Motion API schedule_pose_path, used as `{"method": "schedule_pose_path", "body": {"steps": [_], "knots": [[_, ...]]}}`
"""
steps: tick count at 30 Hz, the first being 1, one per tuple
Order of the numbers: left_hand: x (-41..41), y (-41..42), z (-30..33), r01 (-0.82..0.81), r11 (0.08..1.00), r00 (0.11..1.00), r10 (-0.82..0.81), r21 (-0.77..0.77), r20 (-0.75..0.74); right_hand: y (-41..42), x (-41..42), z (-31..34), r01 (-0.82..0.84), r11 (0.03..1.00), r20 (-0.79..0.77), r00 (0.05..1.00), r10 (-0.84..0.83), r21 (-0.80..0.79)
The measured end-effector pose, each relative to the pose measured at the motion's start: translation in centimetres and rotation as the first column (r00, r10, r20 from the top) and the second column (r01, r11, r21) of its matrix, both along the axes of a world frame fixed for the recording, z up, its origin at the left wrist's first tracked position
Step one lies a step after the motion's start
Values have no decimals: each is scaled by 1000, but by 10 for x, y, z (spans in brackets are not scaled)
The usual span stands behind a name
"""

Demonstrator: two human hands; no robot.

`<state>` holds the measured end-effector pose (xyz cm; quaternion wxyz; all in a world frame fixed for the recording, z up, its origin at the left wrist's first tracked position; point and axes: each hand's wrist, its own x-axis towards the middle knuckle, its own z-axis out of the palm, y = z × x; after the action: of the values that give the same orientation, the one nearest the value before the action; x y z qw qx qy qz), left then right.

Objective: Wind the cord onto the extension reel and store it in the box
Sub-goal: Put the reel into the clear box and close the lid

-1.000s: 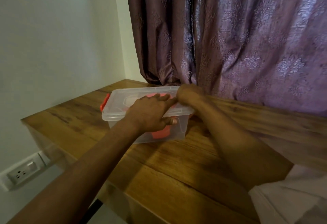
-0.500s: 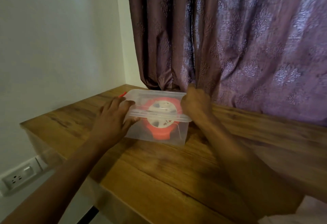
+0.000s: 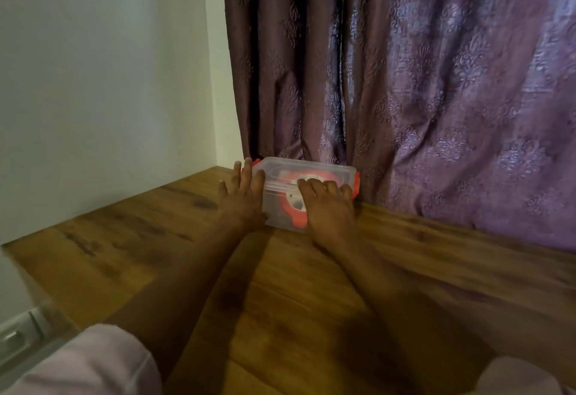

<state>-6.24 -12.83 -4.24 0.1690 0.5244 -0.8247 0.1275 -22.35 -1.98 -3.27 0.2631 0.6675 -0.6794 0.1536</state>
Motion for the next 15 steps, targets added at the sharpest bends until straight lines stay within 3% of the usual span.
{"method": "schedule_pose_path", "body": {"steps": [15], "knots": [[-17, -71, 1, 10, 998, 999, -7, 61, -52, -65, 4, 2, 40, 999, 87, 995, -38, -21]]}}
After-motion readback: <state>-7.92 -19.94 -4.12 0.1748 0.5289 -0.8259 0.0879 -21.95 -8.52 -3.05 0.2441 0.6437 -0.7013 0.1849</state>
